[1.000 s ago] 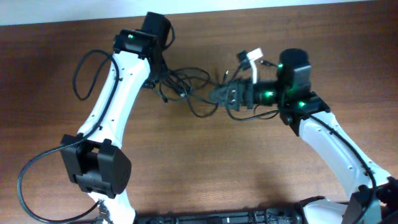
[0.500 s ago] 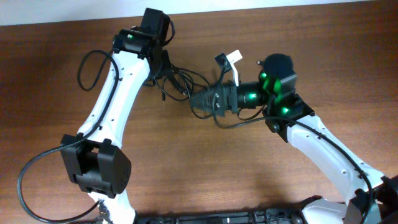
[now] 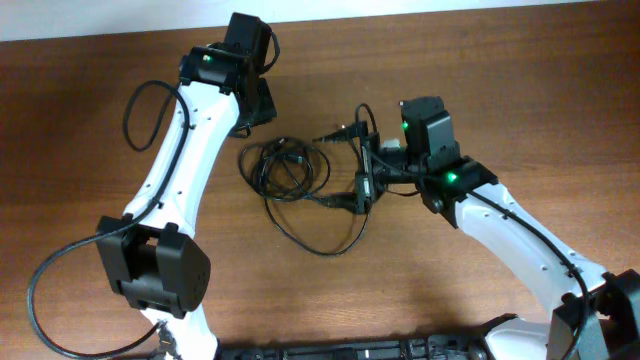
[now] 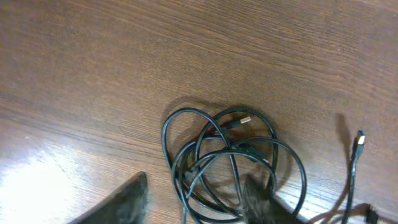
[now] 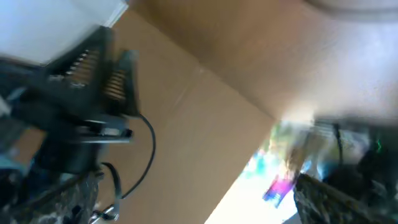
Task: Untangle cables
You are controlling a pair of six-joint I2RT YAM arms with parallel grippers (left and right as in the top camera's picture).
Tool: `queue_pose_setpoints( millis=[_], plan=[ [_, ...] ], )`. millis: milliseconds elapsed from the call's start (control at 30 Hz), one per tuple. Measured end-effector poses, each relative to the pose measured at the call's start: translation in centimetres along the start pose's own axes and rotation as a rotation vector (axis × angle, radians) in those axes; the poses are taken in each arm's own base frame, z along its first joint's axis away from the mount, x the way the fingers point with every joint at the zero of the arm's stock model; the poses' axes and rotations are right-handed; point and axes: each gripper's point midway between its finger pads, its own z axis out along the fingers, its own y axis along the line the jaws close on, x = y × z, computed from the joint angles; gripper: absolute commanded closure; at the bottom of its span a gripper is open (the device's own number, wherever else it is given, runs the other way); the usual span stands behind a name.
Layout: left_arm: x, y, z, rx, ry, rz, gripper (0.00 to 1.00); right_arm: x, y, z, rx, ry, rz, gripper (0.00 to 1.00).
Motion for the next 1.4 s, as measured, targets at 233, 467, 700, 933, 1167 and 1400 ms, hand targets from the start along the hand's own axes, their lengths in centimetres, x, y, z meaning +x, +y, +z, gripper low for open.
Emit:
queue_pose_setpoints(
  millis=[233, 467, 700, 933, 1167, 1400],
  plan=[
    [0.3, 4.3, 0.8, 0.018, 0.124, -0.123, 0.01, -5.0, -2.4, 1.8, 0.311, -0.335, -1.336, 0.11],
    [0.9, 4.3, 0.7, 0.111, 0.204, -0.174, 0.01, -13.4, -6.3, 5.4, 0.371, -0.475, -0.898, 0.30],
    [1.5, 2.7, 1.9, 0.072, 0.179, -0.089, 0.03, -15.3, -7.1, 8.4, 0.265, -0.444, -0.715, 0.94],
    [6.4, -2.8, 8.6, 0.149, 0.315, 0.003, 0.39, -15.5, -7.8, 8.3, 0.283, -0.441, -0.677, 0.96],
    [8.8, -4.2, 12.8, 0.133, 0.400, 0.032, 1.00, -16.0, -9.7, 7.4, 0.401, -0.389, -0.793, 0.96],
    [7.0, -1.6, 13.7, 0.032, 0.328, 0.019, 1.00, -9.4, -2.4, -6.3, 0.330, -0.502, -0.939, 0.96]
  ],
)
